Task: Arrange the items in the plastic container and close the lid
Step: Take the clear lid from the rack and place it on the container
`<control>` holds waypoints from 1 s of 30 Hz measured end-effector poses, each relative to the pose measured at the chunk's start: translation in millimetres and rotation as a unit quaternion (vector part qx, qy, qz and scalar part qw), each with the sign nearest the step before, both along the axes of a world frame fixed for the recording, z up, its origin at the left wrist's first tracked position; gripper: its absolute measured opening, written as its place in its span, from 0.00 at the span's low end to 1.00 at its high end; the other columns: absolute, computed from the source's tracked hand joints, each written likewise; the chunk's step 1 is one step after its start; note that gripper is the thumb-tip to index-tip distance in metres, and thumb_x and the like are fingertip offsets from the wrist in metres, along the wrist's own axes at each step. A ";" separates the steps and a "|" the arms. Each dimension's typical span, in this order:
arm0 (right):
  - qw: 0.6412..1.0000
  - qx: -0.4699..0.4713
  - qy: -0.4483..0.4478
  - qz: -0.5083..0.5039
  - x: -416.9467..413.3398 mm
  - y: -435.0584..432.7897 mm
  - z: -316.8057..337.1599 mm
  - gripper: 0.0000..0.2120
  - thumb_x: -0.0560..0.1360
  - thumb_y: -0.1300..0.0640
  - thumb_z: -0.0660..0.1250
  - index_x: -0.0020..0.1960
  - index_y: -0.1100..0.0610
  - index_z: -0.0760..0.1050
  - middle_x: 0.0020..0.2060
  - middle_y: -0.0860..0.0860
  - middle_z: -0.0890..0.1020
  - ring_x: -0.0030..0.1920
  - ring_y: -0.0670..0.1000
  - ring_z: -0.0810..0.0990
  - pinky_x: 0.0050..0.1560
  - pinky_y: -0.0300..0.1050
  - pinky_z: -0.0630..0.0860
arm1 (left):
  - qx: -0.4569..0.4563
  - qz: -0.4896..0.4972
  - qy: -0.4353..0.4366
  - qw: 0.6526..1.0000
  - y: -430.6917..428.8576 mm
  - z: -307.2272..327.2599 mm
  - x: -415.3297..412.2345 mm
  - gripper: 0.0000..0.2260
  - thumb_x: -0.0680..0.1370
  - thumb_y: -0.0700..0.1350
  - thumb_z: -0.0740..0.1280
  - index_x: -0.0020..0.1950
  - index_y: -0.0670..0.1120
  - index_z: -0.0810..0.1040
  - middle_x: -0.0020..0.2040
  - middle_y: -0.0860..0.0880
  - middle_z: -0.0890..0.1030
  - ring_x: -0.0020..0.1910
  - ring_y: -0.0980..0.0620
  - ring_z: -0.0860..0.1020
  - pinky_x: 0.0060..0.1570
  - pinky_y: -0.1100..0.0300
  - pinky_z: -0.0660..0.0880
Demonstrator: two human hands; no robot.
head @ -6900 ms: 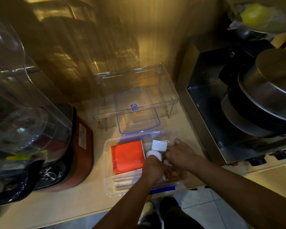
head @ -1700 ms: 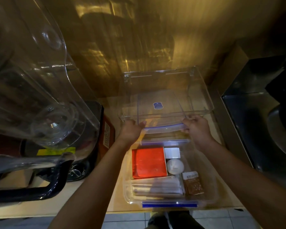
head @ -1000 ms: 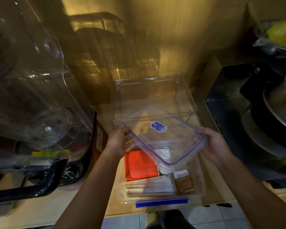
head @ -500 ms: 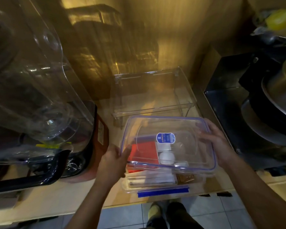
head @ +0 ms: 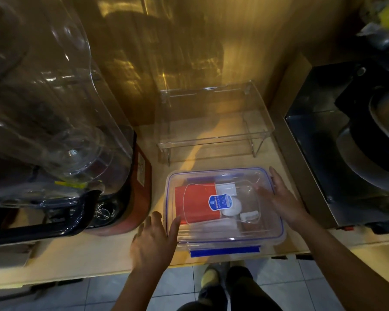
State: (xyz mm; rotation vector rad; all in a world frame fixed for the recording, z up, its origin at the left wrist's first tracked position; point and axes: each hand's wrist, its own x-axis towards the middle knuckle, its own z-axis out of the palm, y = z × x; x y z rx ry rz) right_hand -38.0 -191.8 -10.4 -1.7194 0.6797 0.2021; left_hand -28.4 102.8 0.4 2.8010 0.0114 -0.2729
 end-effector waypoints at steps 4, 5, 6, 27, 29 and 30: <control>0.998 0.041 -0.047 0.009 -15.4 11.5 3.7 0.41 0.60 0.37 0.68 0.70 0.32 0.55 0.71 0.51 0.66 0.61 0.52 0.75 0.48 0.47 0.80 | -0.327 0.086 0.084 0.937 -4.7 -5.0 5.1 0.18 0.76 0.58 0.60 0.64 0.53 0.69 0.61 0.47 0.76 0.58 0.48 0.76 0.56 0.55 0.73; 0.997 0.046 -0.055 0.012 -18.4 13.4 1.8 0.42 0.60 0.38 0.69 0.70 0.33 0.55 0.71 0.51 0.66 0.61 0.53 0.75 0.47 0.48 0.80 | -0.376 0.099 0.093 0.916 -9.2 -5.7 3.9 0.15 0.77 0.56 0.60 0.62 0.57 0.68 0.60 0.50 0.76 0.57 0.52 0.76 0.55 0.58 0.73; 0.997 0.043 -0.059 0.014 -19.4 12.9 -1.7 0.44 0.60 0.38 0.70 0.72 0.36 0.54 0.70 0.52 0.66 0.62 0.55 0.74 0.48 0.53 0.80 | -0.405 0.110 0.092 0.903 -13.4 -7.5 2.3 0.13 0.77 0.54 0.61 0.62 0.59 0.67 0.60 0.51 0.75 0.56 0.55 0.76 0.54 0.60 0.73; 0.993 -0.046 -0.084 0.065 31.9 -1.0 2.3 0.32 0.73 0.46 0.66 0.71 0.37 0.53 0.64 0.53 0.74 0.58 0.56 0.78 0.55 0.61 0.78 | -0.340 0.086 0.043 0.936 -30.0 -27.2 40.4 0.28 0.79 0.57 0.57 0.76 0.50 0.54 0.72 0.46 0.68 0.68 0.45 0.69 0.64 0.51 0.69; 0.993 -0.041 -0.089 0.060 27.4 -1.2 -2.3 0.32 0.73 0.46 0.66 0.71 0.34 0.53 0.64 0.49 0.74 0.56 0.50 0.78 0.51 0.52 0.79 | -0.325 0.062 0.028 0.943 -29.4 -29.1 34.5 0.28 0.79 0.55 0.55 0.77 0.49 0.50 0.76 0.46 0.62 0.73 0.45 0.64 0.69 0.47 0.65; 0.994 -0.042 -0.089 0.058 25.3 -1.0 -3.2 0.32 0.73 0.45 0.66 0.70 0.32 0.52 0.62 0.47 0.74 0.54 0.47 0.78 0.47 0.46 0.78 | -0.315 0.055 0.025 0.947 -29.3 -29.8 33.3 0.28 0.80 0.55 0.55 0.77 0.49 0.49 0.77 0.45 0.60 0.74 0.45 0.62 0.70 0.46 0.63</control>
